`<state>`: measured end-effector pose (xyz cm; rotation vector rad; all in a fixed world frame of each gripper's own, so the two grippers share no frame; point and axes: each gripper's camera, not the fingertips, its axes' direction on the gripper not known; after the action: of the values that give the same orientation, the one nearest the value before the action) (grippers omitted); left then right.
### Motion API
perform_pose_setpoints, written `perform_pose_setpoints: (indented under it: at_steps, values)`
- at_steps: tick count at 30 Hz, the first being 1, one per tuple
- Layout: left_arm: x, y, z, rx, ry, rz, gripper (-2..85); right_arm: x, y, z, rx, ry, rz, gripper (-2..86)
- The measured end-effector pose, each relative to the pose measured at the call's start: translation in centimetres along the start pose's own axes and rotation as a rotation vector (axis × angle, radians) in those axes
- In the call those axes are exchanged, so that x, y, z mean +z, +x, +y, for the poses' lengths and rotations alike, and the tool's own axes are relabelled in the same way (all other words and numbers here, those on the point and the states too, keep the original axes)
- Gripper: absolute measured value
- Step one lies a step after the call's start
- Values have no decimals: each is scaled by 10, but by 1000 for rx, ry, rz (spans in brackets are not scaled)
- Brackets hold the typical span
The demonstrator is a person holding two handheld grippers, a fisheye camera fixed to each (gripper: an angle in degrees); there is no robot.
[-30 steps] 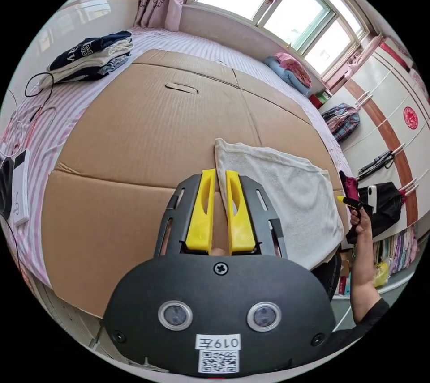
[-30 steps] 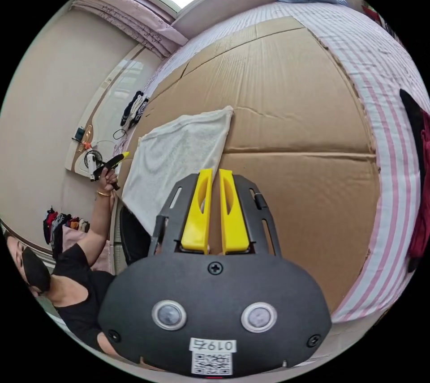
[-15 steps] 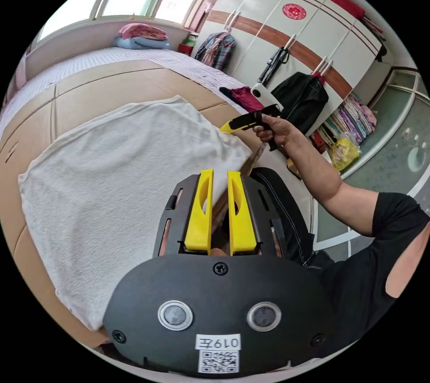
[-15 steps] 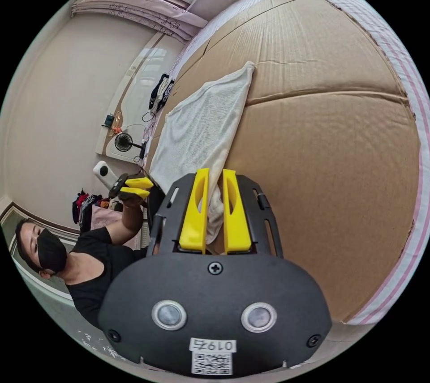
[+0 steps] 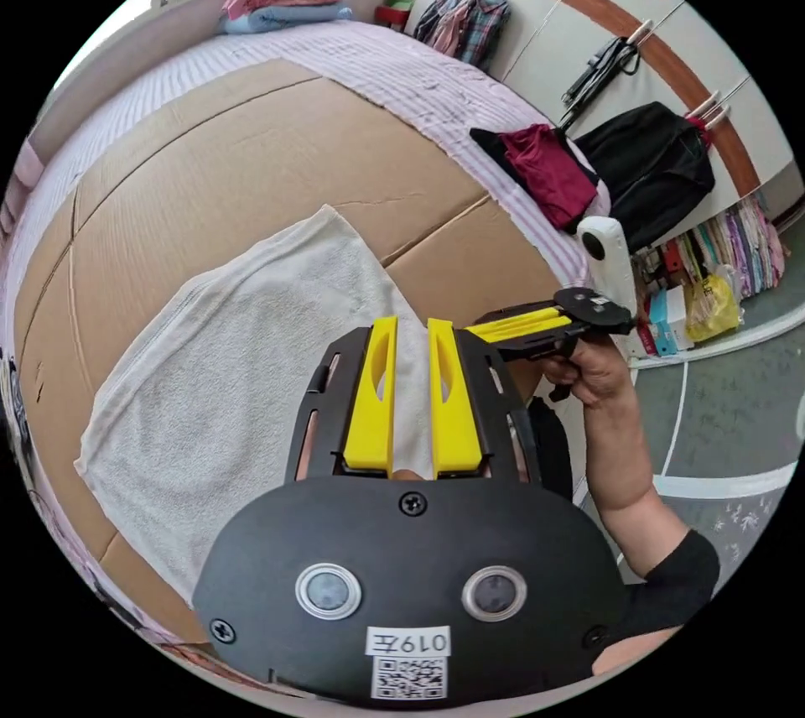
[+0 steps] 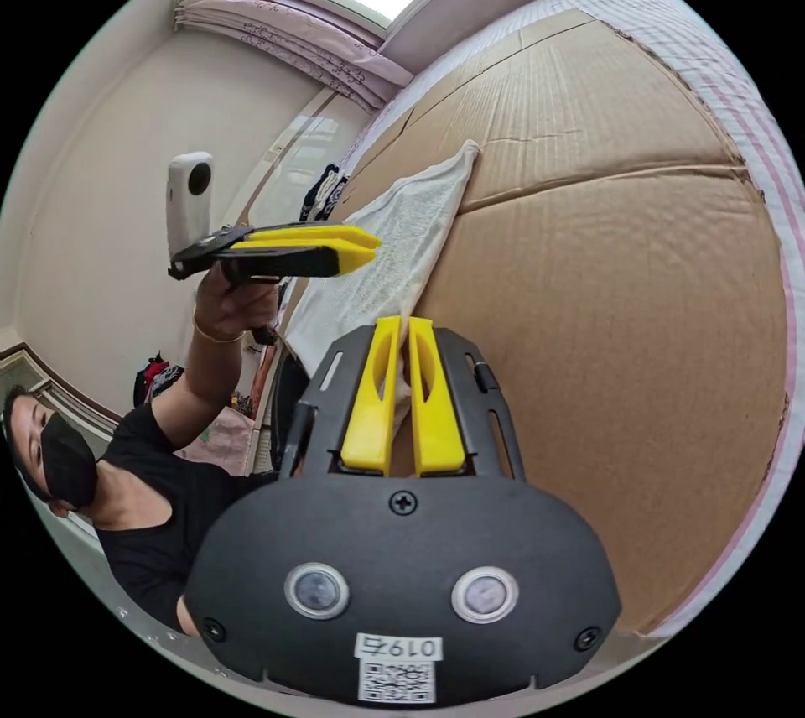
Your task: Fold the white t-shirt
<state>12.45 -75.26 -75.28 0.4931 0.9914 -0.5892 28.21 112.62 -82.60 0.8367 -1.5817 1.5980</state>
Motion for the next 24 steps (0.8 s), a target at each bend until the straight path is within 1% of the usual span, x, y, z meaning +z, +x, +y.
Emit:
perform_pose_setpoints:
  at_steps: [2, 4, 6, 9, 13, 24]
  values:
    - [13, 25, -26, 5, -5, -100, 32, -9, -1, 9, -3, 14, -7, -6]
    - [25, 46, -49, 7, -25, -132, 32, -15, -5, 14, -9, 16, 3, -6]
    - [47, 71, -77, 6, -80, -203, 37, -20, -9, 19, -13, 19, 16, -6]
    - [72, 96, -102, 22, -139, -263, 53, -29, -13, 26, -18, 21, 26, -6]
    - [94, 114, -124, 11, -176, -280, 64, -40, -16, 36, -20, 25, 22, -5]
    - [139, 145, -174, -29, -158, -230, 16, -54, -27, 54, -21, 37, 17, -6]
